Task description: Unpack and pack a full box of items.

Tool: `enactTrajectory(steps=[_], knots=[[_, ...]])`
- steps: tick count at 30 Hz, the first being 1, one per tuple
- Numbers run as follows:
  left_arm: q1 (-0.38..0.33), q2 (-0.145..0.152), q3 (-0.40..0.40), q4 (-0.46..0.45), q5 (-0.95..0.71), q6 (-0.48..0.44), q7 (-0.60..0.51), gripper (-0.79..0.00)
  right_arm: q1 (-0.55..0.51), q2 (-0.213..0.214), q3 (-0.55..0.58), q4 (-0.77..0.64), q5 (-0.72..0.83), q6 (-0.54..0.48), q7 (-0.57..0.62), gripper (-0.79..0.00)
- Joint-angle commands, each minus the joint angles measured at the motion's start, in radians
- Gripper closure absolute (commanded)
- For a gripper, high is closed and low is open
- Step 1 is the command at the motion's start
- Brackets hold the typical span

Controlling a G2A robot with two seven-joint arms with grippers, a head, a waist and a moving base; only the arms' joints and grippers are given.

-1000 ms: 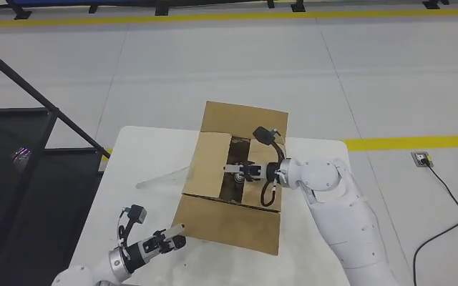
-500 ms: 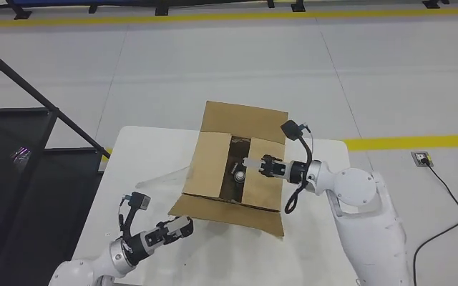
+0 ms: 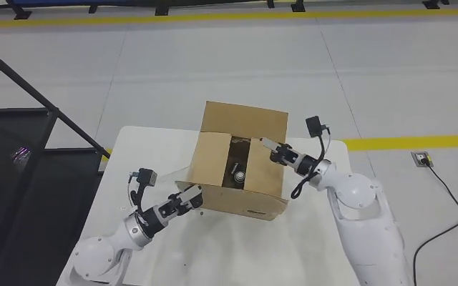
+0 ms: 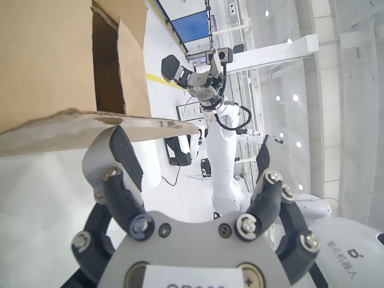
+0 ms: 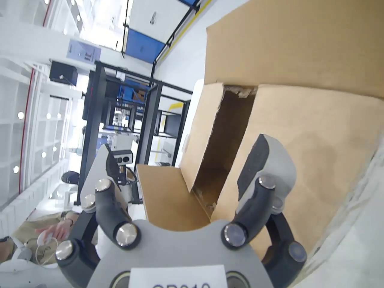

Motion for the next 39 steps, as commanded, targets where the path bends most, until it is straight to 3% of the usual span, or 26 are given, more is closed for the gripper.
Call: enactTrajectory(steps=[1, 11, 16, 22, 28, 39], knots=[[-0.018, -0.002, 0.021, 0.013, 0.027, 0.002, 0.035, -0.785, 0.036, -0.004, -0.018, 0.066, -0.018, 0.015, -0.089, -0.785], [-0.1, -0.013, 0.093, 0.089, 0.057, 0.032, 0.138, -0.785, 0.251, -0.035, -0.093, 0.404, -0.06, 0.055, -0.452, -0.785], [-0.128, -0.017, 0.12, 0.118, 0.061, 0.04, 0.159, -0.785, 0.334, -0.044, -0.108, 0.546, -0.051, 0.045, -0.49, -0.785], [-0.149, -0.02, 0.143, 0.142, 0.068, 0.046, 0.176, -0.785, 0.434, -0.051, -0.122, 0.735, -0.017, -0.013, -0.441, -0.785], [-0.163, -0.022, 0.153, 0.154, 0.067, 0.055, 0.18, -0.785, 0.506, -0.053, -0.106, 0.899, 0.076, -0.171, -0.329, -0.785], [-0.179, -0.024, 0.171, 0.159, 0.074, 0.073, 0.187, -0.785, 0.553, -0.018, -0.004, 1.033, 0.3, -0.424, -0.048, -0.785]])
